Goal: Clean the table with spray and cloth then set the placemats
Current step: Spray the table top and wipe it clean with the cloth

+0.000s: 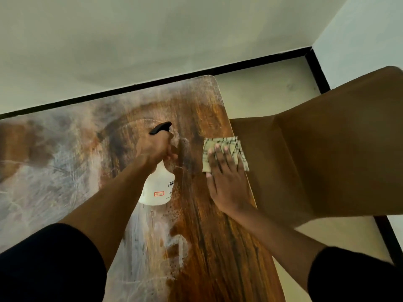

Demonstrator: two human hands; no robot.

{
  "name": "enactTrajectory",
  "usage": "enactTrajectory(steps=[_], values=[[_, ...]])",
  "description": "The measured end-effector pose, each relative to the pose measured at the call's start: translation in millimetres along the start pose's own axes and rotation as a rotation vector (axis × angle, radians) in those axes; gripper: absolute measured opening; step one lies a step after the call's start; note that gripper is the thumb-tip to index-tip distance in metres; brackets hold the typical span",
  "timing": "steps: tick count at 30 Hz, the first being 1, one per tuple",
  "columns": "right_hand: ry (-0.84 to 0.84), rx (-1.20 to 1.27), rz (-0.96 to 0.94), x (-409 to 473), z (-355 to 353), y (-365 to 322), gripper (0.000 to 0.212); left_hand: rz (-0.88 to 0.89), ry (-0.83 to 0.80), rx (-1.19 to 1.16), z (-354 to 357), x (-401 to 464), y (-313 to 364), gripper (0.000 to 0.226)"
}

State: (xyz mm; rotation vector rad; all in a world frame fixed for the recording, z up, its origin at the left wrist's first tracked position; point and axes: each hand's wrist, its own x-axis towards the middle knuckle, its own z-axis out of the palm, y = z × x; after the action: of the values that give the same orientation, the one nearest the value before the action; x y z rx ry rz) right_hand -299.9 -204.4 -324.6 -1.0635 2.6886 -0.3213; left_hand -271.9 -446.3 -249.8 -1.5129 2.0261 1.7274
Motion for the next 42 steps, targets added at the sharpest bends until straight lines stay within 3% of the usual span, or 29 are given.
enactTrajectory(steps=[6, 10, 13, 15, 19, 26, 29, 38, 42], values=[[0.010, -0.016, -0.056, 71, -5, 13, 0.065, -0.028, -0.026, -0.087, 1, 13, 15, 0.027], [-0.008, -0.004, 0.007, 165, -21, 15, 0.066, -0.012, -0.038, -0.050, -2, 15, 18, 0.042], [-0.038, 0.023, 0.044, 213, -29, 10, 0.067, -0.038, -0.057, -0.076, -3, 12, 20, 0.024], [-0.026, 0.017, 0.048, 221, -28, 7, 0.066, -0.057, -0.058, -0.082, -4, 11, 19, 0.024], [-0.002, 0.030, 0.027, 191, -23, 2, 0.064, -0.048, -0.050, -0.122, -9, 11, 16, 0.033], [-0.106, 0.023, -0.101, 25, -9, -11, 0.062, -0.045, -0.166, -0.018, -10, 11, 0, 0.019], [-0.115, -0.026, -0.127, 6, -4, -4, 0.064, -0.069, -0.171, 0.007, -12, 14, -6, 0.013], [-0.041, -0.019, 0.006, 214, -27, 7, 0.065, -0.034, -0.163, -0.025, -15, 15, 3, 0.017], [-0.063, 0.017, 0.039, 253, -32, -14, 0.064, 0.018, -0.166, -0.082, -21, 11, 2, 0.028]])
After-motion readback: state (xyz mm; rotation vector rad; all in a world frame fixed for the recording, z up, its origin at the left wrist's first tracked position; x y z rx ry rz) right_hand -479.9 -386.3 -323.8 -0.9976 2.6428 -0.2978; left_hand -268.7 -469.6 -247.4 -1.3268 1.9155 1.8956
